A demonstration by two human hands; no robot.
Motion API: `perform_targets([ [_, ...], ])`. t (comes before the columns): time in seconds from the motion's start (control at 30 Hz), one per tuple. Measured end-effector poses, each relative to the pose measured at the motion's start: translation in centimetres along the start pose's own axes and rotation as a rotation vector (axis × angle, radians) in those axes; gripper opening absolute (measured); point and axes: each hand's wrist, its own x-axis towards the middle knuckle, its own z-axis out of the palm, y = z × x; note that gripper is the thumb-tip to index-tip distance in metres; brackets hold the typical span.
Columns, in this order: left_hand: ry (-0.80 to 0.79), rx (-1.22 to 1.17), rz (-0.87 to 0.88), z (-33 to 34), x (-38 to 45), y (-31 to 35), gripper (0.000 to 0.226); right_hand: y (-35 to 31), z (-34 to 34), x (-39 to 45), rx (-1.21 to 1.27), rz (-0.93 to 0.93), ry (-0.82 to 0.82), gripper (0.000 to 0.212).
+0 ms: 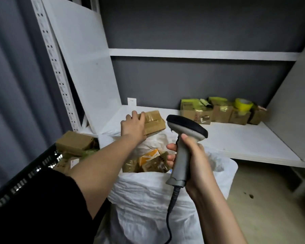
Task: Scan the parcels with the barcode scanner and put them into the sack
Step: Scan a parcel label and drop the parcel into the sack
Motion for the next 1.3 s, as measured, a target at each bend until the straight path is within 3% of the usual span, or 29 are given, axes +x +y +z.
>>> perform_targets([
  [0.1, -0.174, 0.006, 0.098, 1.9, 0.0, 1.0, 0.078, 0.4, 0.3, 0.6, 0.004, 0.008, 0.019, 0.037],
  [0.2, -0.313, -0.315, 0.096, 2.1, 0.1, 0.4, 0.061, 0.9, 0.6, 0.9, 0.017, 0.013, 0.034, 0.042],
  [0.33, -0.165, -0.746, -0.049, 0.1, -0.1, -3.8, 0.027, 1.8, 1.4, 0.3, -0.029, 0.021, 0.025, 0.041],
  [0.43, -0.094, -0.908, -0.155, -1.4, -1.4, -8.7, 0.025, 2.5, 2.7, -0.5, -0.054, 0.034, -0.021, 0.031],
  [0.53, -0.022, -0.842, -0.237, -1.8, -3.6, -15.0, 0.023, 3.9, 4.3, -1.1, -0.115, 0.056, -0.086, 0.021],
  [0.63, -0.034, -0.569, -0.302, -0.8, -7.2, -21.7, 0.019, 6.4, 6.7, -1.5, -0.194, 0.098, -0.174, 0.026],
  [0.83, -0.392, -0.324, -0.332, 5.7, -14.8, -30.6, 0.022, 14.8, 12.9, -1.5, -0.408, 0.242, -0.344, 0.028],
  [0.93, -0.641, -0.300, -0.231, 10.6, -16.5, -31.8, 0.033, 19.6, 14.9, -0.5, -0.499, 0.281, -0.354, 0.032],
  [1.03, -0.828, -0.272, -0.210, 16.5, -17.0, -31.9, 0.066, 23.9, 16.0, 0.8, -0.540, 0.308, -0.318, 0.031],
  [1.1, -0.864, -0.217, -0.161, 19.7, -17.2, -31.7, 0.088, 26.2, 16.2, 1.8, -0.564, 0.330, -0.316, 0.025],
  [1.23, -0.867, -0.241, -0.132, 26.2, -17.9, -30.2, 0.067, 30.7, 16.3, 4.0, -0.598, 0.384, -0.284, 0.037],
  [1.3, -0.916, -0.237, -0.124, 29.0, -17.9, -29.1, 0.057, 32.4, 16.2, 4.8, -0.600, 0.406, -0.274, 0.032],
])
